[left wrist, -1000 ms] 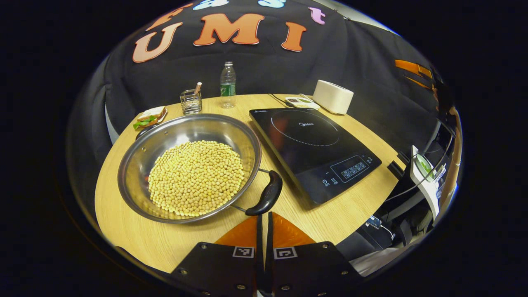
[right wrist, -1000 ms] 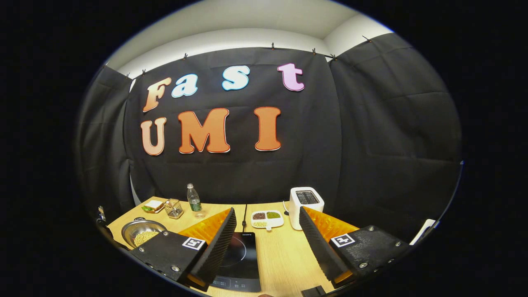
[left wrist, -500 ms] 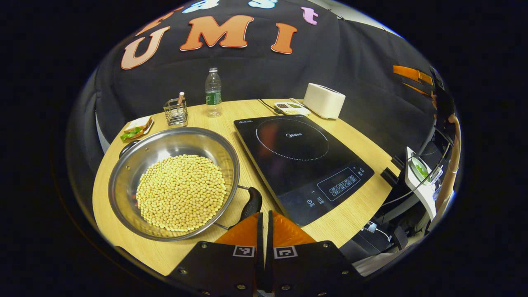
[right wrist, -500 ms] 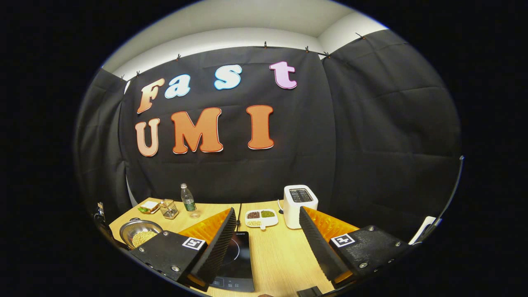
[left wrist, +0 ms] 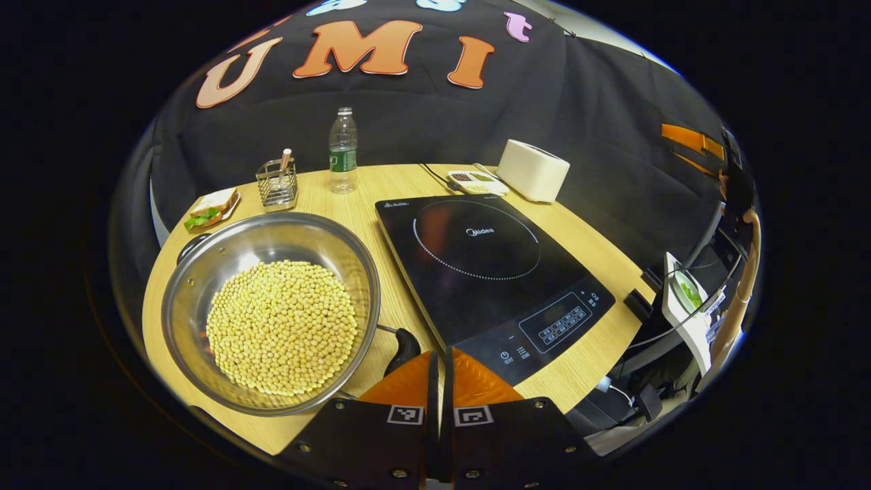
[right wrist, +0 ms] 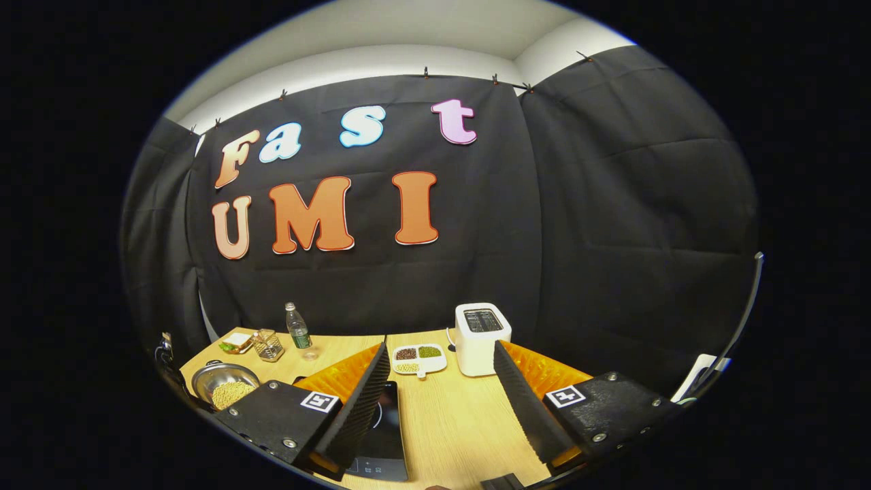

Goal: First push the handle of the pot to place it horizontally, then grasp the pot with both hands and set it on the induction cooktop.

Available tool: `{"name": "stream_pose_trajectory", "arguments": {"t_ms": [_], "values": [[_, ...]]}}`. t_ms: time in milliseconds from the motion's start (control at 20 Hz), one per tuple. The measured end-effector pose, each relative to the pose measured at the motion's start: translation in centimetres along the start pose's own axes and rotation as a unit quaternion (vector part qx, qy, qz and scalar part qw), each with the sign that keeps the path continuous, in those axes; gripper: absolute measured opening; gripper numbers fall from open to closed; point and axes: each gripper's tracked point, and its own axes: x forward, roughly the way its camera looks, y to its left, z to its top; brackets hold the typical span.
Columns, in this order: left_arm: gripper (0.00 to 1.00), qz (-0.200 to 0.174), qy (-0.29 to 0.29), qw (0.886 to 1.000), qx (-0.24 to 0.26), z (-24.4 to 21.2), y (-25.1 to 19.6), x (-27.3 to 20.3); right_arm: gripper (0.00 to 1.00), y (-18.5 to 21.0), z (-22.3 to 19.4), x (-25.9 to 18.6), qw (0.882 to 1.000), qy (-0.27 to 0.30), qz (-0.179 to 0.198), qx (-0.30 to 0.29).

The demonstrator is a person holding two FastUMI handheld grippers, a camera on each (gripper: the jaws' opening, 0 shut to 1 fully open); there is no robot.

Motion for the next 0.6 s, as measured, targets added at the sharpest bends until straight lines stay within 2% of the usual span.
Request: {"name": "stream_pose_trajectory", "arguments": {"t_ms": [300, 350, 400, 450, 600], "values": [[0.02, 0.005, -0.009, 1.000, 0.006, 1.2, 0.1, 0.8, 0.95, 0.2, -0.5, 0.5, 1.000, 0.009, -0.002, -0.003], [0.02, 0.002, -0.006, 1.000, 0.009, 0.9, 0.0, 0.6, 1.00, 0.2, -0.7, 0.5, 1.000, 0.011, 0.000, -0.004], [0.02, 0.001, 0.000, 1.000, 0.013, 0.4, -0.1, 0.3, 1.00, 0.2, -0.9, 0.4, 1.000, 0.013, 0.000, -0.005], [0.02, 0.000, 0.006, 1.000, 0.018, -0.1, 0.0, -0.1, 0.95, 0.3, -0.9, 0.4, 1.000, 0.013, 0.000, -0.007], [0.02, 0.009, 0.022, 1.000, 0.019, -2.1, 0.7, -1.5, 0.95, 0.6, -1.2, 0.6, 1.000, 0.016, 0.006, -0.002]]}}
